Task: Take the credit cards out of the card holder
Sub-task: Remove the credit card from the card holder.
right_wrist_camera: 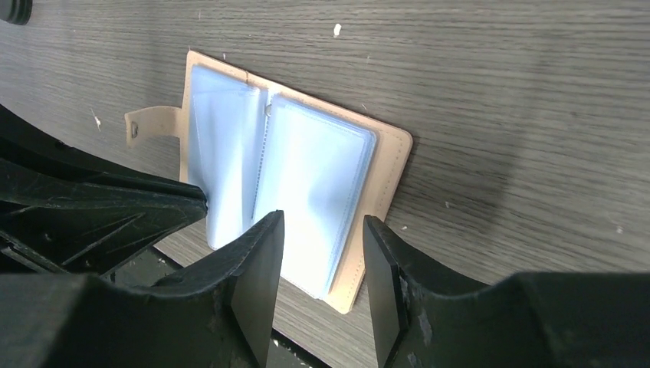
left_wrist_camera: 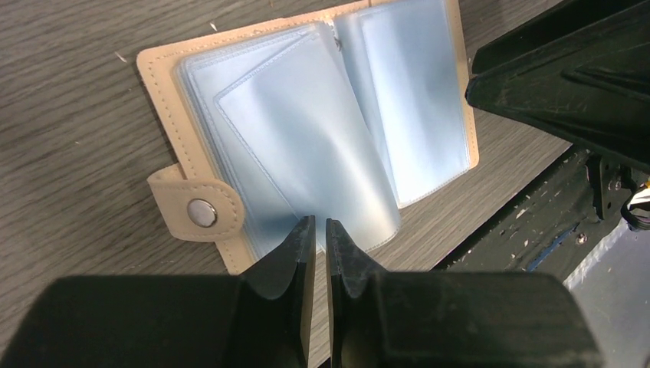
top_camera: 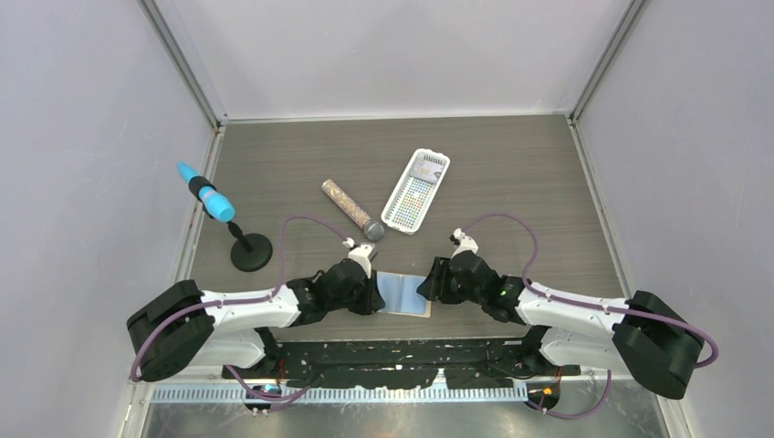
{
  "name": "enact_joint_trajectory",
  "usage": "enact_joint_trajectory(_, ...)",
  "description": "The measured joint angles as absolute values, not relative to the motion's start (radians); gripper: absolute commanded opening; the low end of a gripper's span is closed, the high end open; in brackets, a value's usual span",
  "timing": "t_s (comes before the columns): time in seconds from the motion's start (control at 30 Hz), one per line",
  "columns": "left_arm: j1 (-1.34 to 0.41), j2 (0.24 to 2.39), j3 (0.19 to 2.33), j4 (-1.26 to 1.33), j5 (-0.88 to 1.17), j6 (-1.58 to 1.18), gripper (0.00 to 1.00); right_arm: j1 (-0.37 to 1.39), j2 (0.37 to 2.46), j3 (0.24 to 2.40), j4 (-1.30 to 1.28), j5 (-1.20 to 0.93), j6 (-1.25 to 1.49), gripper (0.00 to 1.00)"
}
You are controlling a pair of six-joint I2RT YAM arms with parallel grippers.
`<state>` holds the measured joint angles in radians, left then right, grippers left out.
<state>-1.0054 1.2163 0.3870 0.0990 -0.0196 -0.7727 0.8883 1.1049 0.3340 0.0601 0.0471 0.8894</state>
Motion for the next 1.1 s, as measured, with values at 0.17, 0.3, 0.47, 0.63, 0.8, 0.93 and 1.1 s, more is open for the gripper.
enact_joint_trajectory(0.17, -1.024, 1.216, 0.387, 0.099, -0.017, -0.783, 0.13, 0.888, 1.08, 0.335, 0.023, 0.06, 0.889, 0.5)
enact_joint_trajectory(0.3, -1.032, 1.217, 0.387, 0.101, -0.017, -0.786, 0.14, 0.89, 1.095, 0.338, 0.019, 0.06, 0.89, 0.5)
enact_joint_trajectory(0.47, -1.038, 1.219, 0.387, 0.101, -0.017, -0.788, 0.14, 0.9, 1.14, 0.342, 0.036, 0.06, 0.89, 0.47)
enact_joint_trajectory(0.63, -1.04, 1.226, 0.387, 0.107, -0.017, -0.793, 0.14, 0.91, 1.176, 0.354, 0.057, 0.06, 0.89, 0.41)
enact_joint_trajectory(0.8, -1.04, 1.238, 0.387, 0.125, -0.017, -0.802, 0.14, 0.919, 1.183, 0.362, 0.051, 0.07, 0.888, 0.39)
enact_joint_trajectory(0.93, -1.041, 1.24, 0.387, 0.131, -0.016, -0.804, 0.15, 0.923, 1.178, 0.385, 0.009, 0.082, 0.877, 0.45)
enact_joint_trajectory(1.1, -1.042, 1.239, 0.387, 0.131, -0.016, -0.804, 0.2, 0.924, 1.101, 0.411, -0.051, 0.109, 0.867, 0.46)
